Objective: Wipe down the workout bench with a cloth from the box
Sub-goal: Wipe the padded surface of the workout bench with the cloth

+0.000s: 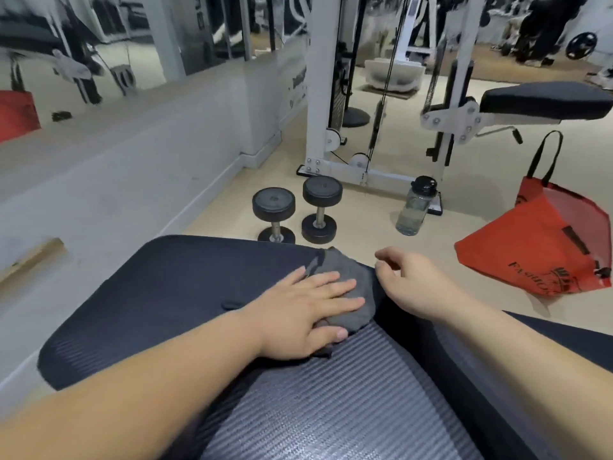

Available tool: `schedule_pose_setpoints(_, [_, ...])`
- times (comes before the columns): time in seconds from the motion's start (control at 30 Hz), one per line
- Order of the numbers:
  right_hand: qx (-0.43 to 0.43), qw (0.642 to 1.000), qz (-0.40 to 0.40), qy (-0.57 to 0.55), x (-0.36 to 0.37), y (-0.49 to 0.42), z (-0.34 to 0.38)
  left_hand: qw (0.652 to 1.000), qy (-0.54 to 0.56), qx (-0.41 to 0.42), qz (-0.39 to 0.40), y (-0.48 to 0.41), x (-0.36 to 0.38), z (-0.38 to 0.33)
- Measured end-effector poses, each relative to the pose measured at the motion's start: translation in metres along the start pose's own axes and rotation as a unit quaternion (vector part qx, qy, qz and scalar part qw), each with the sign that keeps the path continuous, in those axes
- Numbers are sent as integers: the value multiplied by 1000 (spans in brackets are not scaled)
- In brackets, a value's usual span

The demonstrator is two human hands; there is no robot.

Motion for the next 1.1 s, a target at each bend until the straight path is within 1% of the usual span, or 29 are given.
schedule_pose_setpoints(0.1, [-4,1000,14,-1,18,-19,41,993,9,-110,-39,11,-7,52])
schedule_pose_setpoints(0.23, [-19,999,32,27,48,-35,87,979,18,-191,-68,44,-16,103])
schedule_pose_setpoints(0.37, [-39,997,59,32,74,-42,128,954,10,-287,-86,114,-20,150])
schedule_pose_setpoints(0.47, [-32,995,57,71,86,-50,150,941,13,-328,-83,155,-19,165])
schedule_pose_setpoints(0.53, [-21,994,58,93,87,-54,159,934,19,-347,-80,163,-17,164])
schedule_pose_setpoints(0.63, [15,993,59,99,84,-55,161,916,15,-393,-81,150,-16,164])
schedule_pose_setpoints(0.73, [47,994,79,66,84,-59,151,899,18,-431,-72,121,-25,170])
schedule_pose_setpoints(0.77, [55,994,85,40,83,-61,148,902,17,-426,-71,110,-29,168])
schedule_pose_setpoints(0.8, [63,994,94,14,81,-63,143,911,14,-406,-69,97,-31,160])
schedule_pose_setpoints(0.9, [64,991,110,-51,77,-65,131,957,8,-286,-53,59,-22,113])
schedule_pose_setpoints(0.97, [65,987,103,-106,76,-68,124,977,17,-212,-22,46,-14,87])
schedule_pose_setpoints(1.03, [56,985,102,-123,78,-71,122,984,17,-175,-12,47,-14,91])
schedule_pose_setpoints(1.1, [43,989,104,-94,80,-72,123,986,11,-168,-13,54,-20,114])
Point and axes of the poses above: each hand's wrist, its own y-axis away from the middle knuckle, its own x-axis out of the palm, z = x × y, the point moved 2 cm from there along -y, towards the middle knuckle, and after that the axes turned 12 degrees about x, right-handed, at the moved point
